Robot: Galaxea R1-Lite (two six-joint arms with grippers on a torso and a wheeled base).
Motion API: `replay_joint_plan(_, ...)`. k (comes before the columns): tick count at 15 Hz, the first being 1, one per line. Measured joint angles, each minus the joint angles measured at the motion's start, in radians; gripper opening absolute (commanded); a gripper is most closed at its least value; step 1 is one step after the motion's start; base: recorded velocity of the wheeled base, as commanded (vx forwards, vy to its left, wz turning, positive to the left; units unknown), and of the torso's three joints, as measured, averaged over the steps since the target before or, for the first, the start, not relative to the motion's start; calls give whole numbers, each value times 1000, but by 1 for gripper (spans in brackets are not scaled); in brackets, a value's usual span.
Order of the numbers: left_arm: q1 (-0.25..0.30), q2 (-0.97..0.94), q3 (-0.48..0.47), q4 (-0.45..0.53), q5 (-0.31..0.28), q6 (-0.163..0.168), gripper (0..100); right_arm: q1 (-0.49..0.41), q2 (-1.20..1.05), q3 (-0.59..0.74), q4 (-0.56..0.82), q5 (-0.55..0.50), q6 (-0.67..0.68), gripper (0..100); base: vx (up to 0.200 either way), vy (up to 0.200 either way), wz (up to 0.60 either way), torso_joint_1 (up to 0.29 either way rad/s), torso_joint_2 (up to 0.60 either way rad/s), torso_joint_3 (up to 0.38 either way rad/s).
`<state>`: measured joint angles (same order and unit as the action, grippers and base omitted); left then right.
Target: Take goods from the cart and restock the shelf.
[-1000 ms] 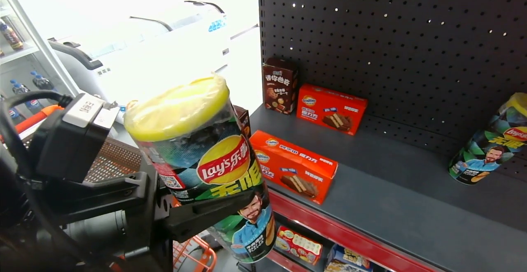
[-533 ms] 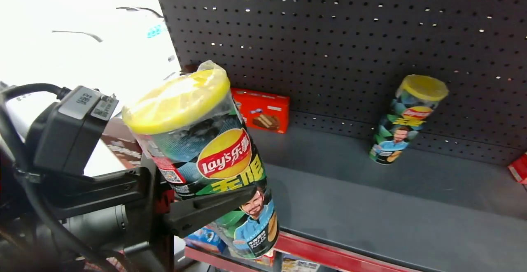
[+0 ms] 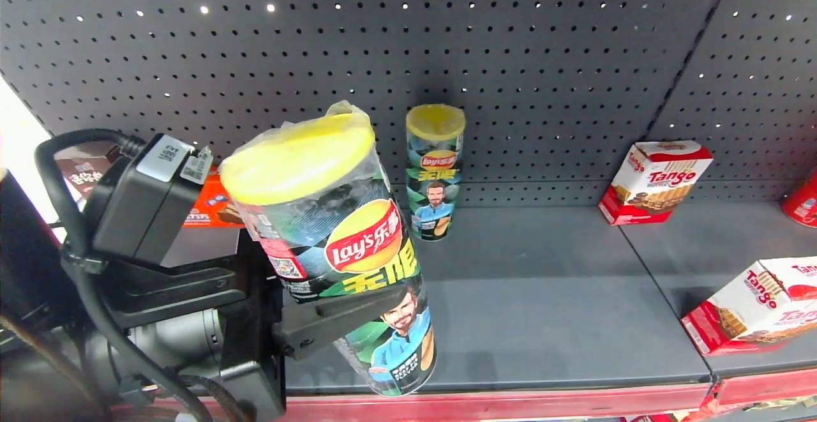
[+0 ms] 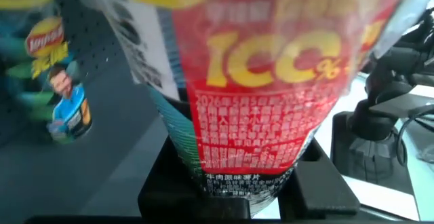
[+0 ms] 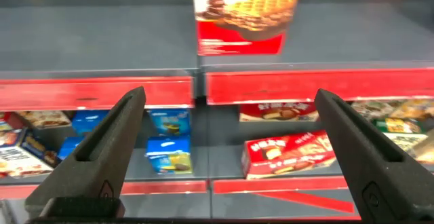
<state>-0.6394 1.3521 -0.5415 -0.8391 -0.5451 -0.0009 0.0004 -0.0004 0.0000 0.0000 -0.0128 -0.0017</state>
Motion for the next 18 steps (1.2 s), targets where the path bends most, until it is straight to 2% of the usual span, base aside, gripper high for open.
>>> replay_joint_plan(9,22,0,3,-3,4,1,0,1,0,0,1,1,-2,100,0,0,0,0,0,0)
replay_joint_plan(13,90,-4,16,-10,5,1,0,13,20,-1,4,7,-6,100,0,0,0,0,0,0)
replay_joint_plan(15,114,-6,3,-17,11,-3,0,43,94,-68,-7,30,-7,100,0,0,0,0,0,0)
replay_joint_plan(18,138,-3,-22,-16,15,-5,0,83,358,-280,-36,66,-2,100,0,0,0,0,0,0)
